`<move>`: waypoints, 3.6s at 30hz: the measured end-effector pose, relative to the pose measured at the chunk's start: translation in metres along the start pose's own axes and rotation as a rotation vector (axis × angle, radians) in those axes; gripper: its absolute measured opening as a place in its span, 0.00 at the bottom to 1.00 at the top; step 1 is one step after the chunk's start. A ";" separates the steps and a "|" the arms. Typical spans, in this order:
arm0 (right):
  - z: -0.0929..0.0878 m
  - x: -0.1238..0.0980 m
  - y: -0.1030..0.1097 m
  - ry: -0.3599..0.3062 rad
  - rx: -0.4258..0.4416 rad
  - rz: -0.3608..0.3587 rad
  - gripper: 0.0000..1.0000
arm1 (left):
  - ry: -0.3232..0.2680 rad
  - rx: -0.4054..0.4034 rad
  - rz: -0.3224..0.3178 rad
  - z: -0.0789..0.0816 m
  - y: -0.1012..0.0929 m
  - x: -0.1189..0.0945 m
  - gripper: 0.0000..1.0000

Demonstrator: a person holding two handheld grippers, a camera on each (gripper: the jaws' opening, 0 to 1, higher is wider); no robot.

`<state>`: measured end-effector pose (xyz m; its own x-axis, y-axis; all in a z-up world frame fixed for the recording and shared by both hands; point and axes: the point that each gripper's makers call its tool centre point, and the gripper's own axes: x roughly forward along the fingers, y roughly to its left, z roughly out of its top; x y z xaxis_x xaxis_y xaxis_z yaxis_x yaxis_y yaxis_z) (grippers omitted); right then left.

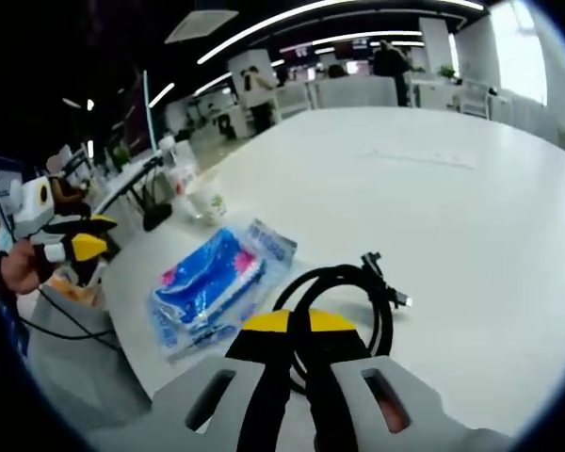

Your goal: Arrange the tabletop items into an orderly group along one side of the table until the central work area is clear of visible clutter.

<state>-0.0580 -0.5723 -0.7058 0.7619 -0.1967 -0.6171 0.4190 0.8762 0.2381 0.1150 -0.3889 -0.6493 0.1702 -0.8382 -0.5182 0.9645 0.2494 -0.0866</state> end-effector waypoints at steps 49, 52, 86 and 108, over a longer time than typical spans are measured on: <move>-0.028 0.043 0.007 0.120 -0.024 0.025 0.02 | 0.003 -0.032 0.034 -0.007 0.009 -0.011 0.44; -0.030 0.044 0.008 0.127 -0.025 0.024 0.02 | 0.003 -0.033 0.036 -0.008 0.010 -0.012 0.44; -0.044 0.039 0.006 0.158 -0.020 0.018 0.15 | 0.025 -0.071 0.019 -0.018 -0.001 -0.008 0.44; -0.025 0.036 0.008 0.125 -0.059 0.042 0.16 | 0.063 -0.145 -0.008 -0.034 -0.030 0.005 0.44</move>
<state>-0.0392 -0.5614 -0.7450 0.7089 -0.1060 -0.6973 0.3555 0.9076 0.2235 0.0797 -0.3845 -0.6780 0.1452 -0.8092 -0.5693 0.9259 0.3140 -0.2102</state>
